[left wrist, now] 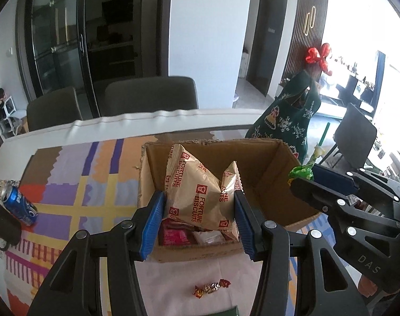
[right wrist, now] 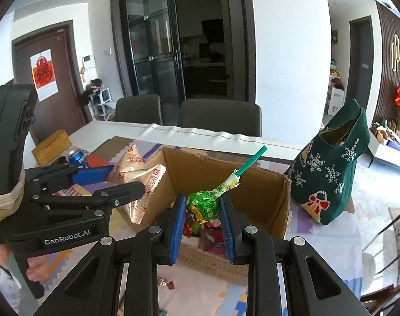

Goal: Organize snacks
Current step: 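Carry the biscuit pack and lollipop over the box and open both tools, then move both open tools back to the green cracker pack and gold-red candy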

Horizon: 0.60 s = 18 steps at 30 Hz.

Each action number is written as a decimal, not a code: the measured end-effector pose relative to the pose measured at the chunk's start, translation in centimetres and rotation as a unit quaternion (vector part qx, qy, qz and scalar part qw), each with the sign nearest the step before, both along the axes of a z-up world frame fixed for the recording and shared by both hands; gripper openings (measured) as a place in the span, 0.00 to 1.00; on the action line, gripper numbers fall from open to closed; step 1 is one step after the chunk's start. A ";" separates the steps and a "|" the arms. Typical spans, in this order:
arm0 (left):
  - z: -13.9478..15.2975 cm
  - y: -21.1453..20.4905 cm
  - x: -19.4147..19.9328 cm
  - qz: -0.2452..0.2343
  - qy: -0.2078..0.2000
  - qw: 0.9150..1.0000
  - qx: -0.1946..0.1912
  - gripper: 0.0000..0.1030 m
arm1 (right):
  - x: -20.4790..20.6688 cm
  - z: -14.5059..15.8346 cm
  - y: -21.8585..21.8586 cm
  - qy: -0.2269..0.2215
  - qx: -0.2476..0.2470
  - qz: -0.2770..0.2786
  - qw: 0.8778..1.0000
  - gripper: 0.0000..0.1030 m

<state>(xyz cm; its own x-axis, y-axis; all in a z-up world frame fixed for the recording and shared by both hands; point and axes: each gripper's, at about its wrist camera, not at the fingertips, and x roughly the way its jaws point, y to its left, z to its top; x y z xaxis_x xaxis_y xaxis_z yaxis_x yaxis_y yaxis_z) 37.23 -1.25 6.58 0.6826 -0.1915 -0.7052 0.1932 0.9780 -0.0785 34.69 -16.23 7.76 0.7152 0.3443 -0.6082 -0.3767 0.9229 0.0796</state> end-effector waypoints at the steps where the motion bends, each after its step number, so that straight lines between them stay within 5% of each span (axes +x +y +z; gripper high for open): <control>1: -0.2 -0.1 0.5 -0.001 0.005 1.000 0.000 0.52 | 0.3 -0.1 -0.1 0.002 -0.001 -0.002 1.000 0.26; 6: -0.6 -0.2 1.8 0.004 0.019 1.000 0.009 0.61 | 2.1 -0.8 -0.3 0.014 -0.011 -0.013 1.000 0.27; 10: -0.6 0.2 1.3 0.014 0.017 1.000 0.016 0.68 | 2.9 -1.3 -0.5 0.024 -0.018 -0.027 0.999 0.45; 18: -0.8 0.8 -2.3 0.002 -0.001 0.999 0.037 0.68 | 0.6 -1.3 -0.3 0.005 -0.029 -0.028 0.999 0.45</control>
<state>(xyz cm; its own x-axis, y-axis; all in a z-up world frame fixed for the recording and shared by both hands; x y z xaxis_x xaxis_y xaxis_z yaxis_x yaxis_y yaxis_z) 34.95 -0.48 5.75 0.6854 -0.1357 -0.7154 0.1887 0.9820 -0.0055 35.27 -16.50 6.49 0.7259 0.2678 -0.6335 -0.3230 0.9459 0.0297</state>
